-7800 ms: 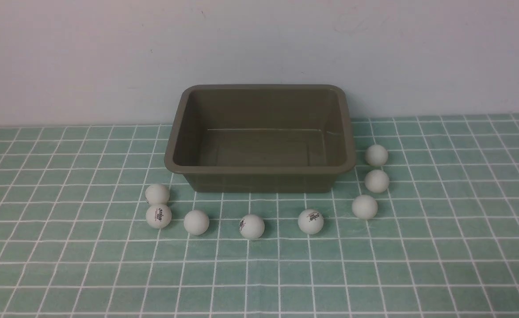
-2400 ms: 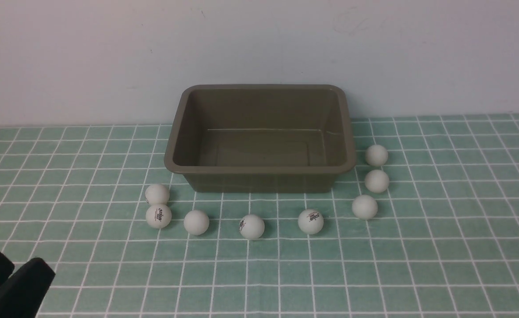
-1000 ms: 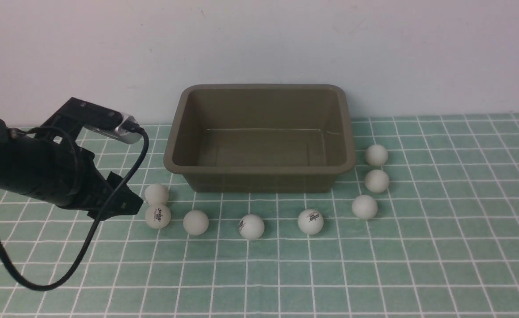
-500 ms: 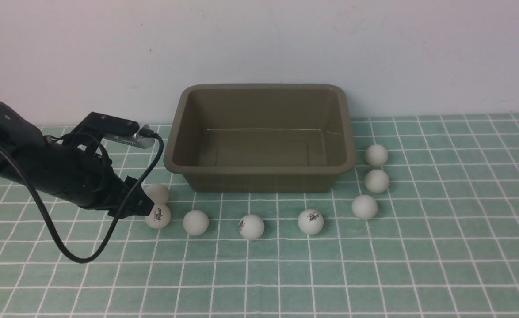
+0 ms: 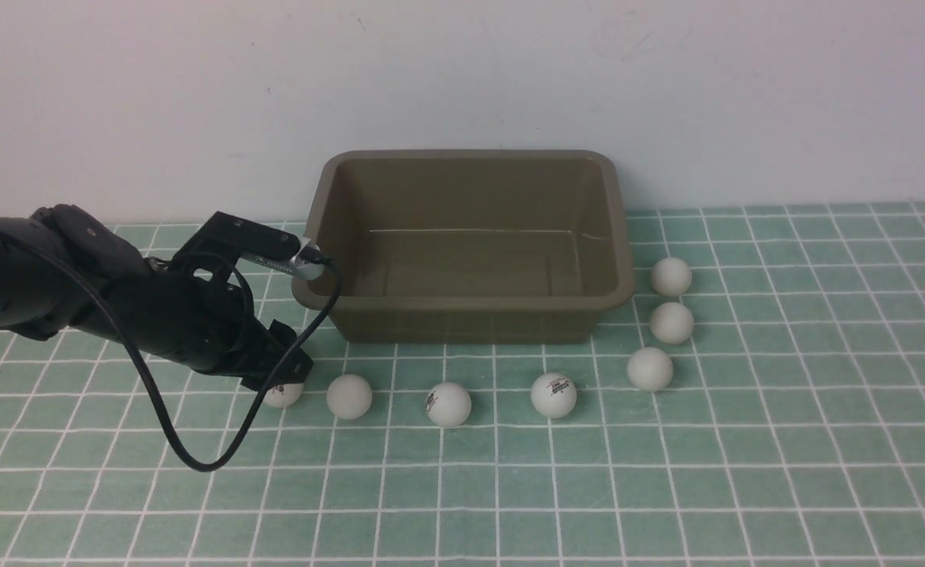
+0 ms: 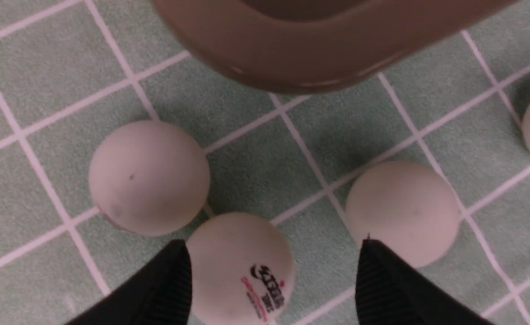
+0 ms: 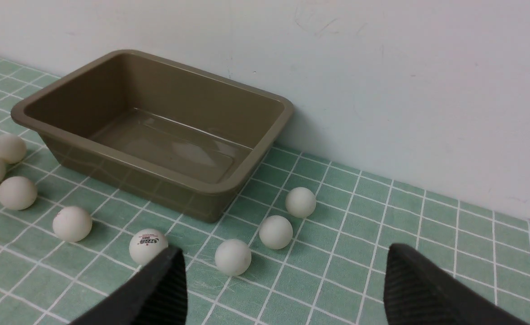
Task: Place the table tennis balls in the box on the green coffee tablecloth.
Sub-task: 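Reach for and grasp a ping pong ball on the table beside the basket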
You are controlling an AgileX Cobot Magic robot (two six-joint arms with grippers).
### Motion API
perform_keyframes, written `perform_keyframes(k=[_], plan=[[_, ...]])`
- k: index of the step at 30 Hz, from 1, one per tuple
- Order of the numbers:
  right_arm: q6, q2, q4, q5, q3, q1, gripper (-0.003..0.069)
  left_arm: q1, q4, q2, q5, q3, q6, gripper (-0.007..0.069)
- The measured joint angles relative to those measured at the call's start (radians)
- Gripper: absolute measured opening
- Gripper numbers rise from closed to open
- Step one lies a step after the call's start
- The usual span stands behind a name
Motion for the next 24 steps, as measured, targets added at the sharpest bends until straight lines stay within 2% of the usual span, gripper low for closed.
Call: perform_keyframes(k=[24], plan=[[0.0, 0.0, 0.0, 0.0, 0.0, 0.0, 0.0531, 0.0, -0.008, 0.087, -0.038, 0.0, -0.044, 0.0436]])
